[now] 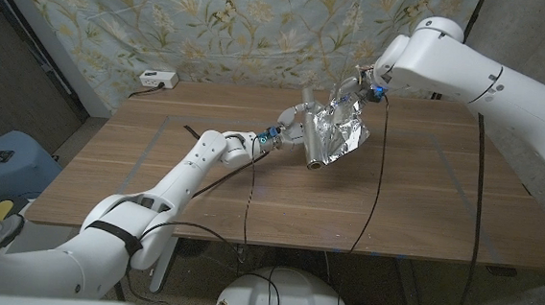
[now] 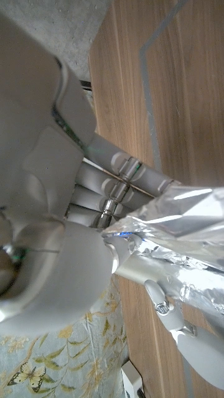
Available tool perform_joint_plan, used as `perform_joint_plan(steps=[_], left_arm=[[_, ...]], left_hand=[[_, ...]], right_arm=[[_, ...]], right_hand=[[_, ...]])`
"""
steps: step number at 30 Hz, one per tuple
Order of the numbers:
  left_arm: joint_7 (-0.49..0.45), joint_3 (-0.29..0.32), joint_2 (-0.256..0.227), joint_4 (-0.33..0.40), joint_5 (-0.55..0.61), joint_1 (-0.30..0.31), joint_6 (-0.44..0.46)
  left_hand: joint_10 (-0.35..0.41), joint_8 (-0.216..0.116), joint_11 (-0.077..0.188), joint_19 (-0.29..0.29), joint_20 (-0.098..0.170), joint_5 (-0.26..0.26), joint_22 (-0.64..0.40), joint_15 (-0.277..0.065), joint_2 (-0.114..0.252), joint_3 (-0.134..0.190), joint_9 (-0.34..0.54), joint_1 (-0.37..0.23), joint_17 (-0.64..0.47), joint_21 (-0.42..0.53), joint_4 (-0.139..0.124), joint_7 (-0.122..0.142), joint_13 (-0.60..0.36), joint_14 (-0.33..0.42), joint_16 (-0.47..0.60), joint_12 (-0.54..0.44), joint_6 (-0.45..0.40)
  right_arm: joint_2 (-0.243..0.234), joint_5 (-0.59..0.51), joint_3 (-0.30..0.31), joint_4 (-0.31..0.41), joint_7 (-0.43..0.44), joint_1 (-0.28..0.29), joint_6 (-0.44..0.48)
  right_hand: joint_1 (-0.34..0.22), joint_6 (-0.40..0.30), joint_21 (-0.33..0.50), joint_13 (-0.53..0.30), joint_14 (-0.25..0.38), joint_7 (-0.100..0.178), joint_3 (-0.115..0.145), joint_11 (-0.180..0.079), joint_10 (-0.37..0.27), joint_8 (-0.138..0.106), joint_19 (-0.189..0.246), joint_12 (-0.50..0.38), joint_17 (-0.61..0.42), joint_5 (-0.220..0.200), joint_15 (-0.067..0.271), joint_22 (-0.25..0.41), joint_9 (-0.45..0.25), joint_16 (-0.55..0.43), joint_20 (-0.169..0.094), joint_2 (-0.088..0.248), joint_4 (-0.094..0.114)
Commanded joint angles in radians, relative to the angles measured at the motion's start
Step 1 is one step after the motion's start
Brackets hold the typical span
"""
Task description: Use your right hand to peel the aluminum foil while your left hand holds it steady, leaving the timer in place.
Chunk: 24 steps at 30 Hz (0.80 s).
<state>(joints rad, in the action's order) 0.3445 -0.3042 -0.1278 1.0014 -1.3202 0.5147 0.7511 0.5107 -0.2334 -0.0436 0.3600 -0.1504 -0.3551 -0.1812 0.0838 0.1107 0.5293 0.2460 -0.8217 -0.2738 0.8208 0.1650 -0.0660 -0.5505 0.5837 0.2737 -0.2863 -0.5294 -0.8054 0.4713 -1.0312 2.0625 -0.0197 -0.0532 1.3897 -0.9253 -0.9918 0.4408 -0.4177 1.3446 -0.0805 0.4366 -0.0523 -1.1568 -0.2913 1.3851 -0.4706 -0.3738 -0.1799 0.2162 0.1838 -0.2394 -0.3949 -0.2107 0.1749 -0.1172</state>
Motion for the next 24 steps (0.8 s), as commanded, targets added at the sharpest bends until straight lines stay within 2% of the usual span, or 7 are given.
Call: perform_joint_plan(steps=[1, 10, 18, 24], left_arm=[[0.051, -0.009, 0.021, -0.047, -0.027, -0.007, -0.008], [0.039, -0.002, 0.037, -0.061, -0.04, -0.007, 0.0], [0.042, 0.002, 0.049, -0.095, -0.045, -0.019, 0.013], [0.06, -0.001, 0.05, -0.114, -0.035, -0.029, 0.021]], left_hand=[[-0.021, 0.012, -0.007, -0.006, -0.002, 0.002, -0.004, 0.006, -0.014, -0.004, -0.002, 0.003, 0.0, -0.005, -0.006, -0.002, -0.003, -0.012, -0.005, 0.009, 0.023], [0.03, -0.003, 0.015, 0.017, 0.004, 0.003, -0.004, -0.012, -0.014, -0.005, -0.006, 0.0, 0.004, 0.001, -0.004, -0.005, -0.005, 0.015, 0.007, -0.008, -0.023], [0.039, -0.006, 0.017, 0.024, 0.008, 0.002, -0.004, -0.014, -0.011, -0.003, -0.008, -0.001, 0.007, 0.002, -0.005, -0.002, -0.005, 0.028, 0.011, -0.01, -0.039], [0.031, -0.002, 0.009, 0.022, 0.01, 0.002, -0.004, -0.015, -0.01, -0.003, -0.009, 0.001, 0.009, 0.0, -0.006, -0.002, -0.006, 0.021, 0.008, -0.006, -0.033]], right_arm=[[-0.019, 0.08, -0.043, -0.007, 0.07, -0.059, 0.006], [-0.029, 0.217, -0.113, -0.026, 0.186, -0.14, 0.006], [-0.032, 0.326, -0.163, -0.054, 0.27, -0.196, 0.006], [-0.029, 0.355, -0.179, -0.081, 0.291, -0.213, 0.006]], right_hand=[[-0.001, -0.009, 0.012, 0.001, 0.005, -0.002, 0.009, -0.002, -0.006, 0.006, -0.004, -0.01, -0.005, 0.003, 0.005, 0.004, -0.006, 0.001, 0.0, 0.008, 0.001], [-0.003, -0.011, 0.018, 0.004, 0.008, -0.003, 0.016, 0.002, -0.007, 0.009, -0.004, -0.01, -0.011, 0.004, 0.005, 0.004, -0.008, 0.003, 0.0, 0.007, 0.0], [-0.003, -0.011, 0.022, 0.0, 0.01, -0.002, 0.02, 0.002, -0.004, 0.012, -0.006, -0.012, -0.012, 0.005, 0.004, 0.004, -0.011, 0.007, -0.001, 0.007, 0.0], [-0.004, -0.012, 0.025, -0.001, 0.013, -0.003, 0.023, 0.0, -0.003, 0.014, -0.008, -0.012, -0.014, 0.005, 0.004, 0.004, -0.012, 0.008, -0.001, 0.006, -0.001]])
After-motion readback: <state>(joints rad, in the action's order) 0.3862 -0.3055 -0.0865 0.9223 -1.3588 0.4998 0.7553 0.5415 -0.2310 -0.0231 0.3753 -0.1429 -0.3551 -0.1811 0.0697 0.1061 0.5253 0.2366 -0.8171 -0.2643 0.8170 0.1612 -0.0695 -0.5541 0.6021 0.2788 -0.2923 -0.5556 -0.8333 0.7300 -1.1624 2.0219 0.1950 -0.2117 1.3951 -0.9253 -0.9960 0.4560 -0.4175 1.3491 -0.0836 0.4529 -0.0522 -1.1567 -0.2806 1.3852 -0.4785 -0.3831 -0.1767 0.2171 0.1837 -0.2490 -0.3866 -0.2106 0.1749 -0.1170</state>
